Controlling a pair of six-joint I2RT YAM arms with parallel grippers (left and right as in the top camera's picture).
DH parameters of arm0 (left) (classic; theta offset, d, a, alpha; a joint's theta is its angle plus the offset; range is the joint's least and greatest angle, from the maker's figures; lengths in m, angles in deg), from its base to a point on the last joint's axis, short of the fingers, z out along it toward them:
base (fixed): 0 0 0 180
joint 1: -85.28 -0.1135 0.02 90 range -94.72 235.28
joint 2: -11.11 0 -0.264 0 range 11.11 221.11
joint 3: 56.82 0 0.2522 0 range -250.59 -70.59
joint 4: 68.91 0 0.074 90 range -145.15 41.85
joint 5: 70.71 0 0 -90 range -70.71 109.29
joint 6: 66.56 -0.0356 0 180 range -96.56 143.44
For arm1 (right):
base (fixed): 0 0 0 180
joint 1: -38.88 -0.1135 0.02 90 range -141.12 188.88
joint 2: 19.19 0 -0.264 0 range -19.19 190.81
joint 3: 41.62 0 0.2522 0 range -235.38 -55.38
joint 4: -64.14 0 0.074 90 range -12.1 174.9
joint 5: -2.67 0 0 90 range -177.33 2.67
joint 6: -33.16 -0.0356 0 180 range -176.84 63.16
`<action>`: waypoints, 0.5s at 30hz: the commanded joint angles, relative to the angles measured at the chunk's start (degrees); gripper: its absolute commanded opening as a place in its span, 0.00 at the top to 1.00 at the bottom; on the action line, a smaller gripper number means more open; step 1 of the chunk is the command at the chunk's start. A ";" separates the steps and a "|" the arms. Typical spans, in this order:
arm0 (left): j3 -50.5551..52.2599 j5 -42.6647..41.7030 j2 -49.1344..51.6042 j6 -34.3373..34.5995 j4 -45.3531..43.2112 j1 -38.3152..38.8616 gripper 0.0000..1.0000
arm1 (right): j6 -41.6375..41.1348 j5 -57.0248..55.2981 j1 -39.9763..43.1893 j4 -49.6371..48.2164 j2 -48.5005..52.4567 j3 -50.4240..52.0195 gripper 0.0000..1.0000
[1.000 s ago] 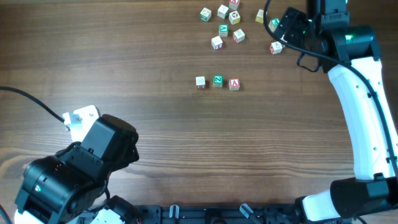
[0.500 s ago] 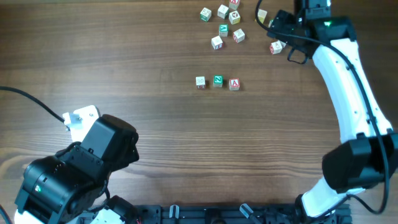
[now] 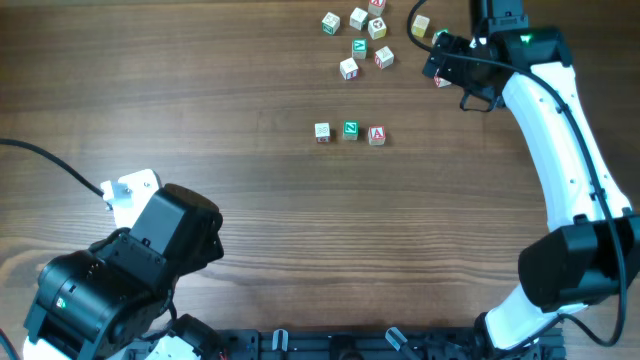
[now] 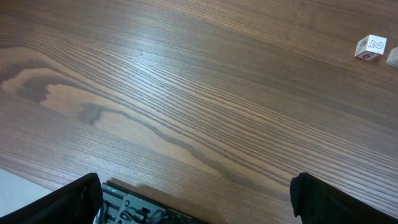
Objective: Form a horizontal line
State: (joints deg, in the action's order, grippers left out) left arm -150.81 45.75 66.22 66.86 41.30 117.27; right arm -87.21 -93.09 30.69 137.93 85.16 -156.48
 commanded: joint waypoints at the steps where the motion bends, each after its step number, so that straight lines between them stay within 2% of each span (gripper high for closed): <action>1: -0.15 -0.07 -0.24 0.13 0.04 0.00 0.00 | 1.92 1.16 0.02 0.48 -6.01 -0.68 0.00; 10: -0.15 -0.07 -0.24 0.13 0.04 0.00 0.00 | 9.57 4.26 0.02 -4.13 -15.63 -0.68 0.00; 15: -0.15 -0.07 -0.24 0.13 0.04 0.00 0.00 | 9.64 5.99 0.02 -9.79 -17.46 -0.68 0.00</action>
State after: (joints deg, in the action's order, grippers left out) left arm -150.81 45.75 66.22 66.86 41.30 117.27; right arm -79.65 -89.73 30.69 129.93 68.29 -156.59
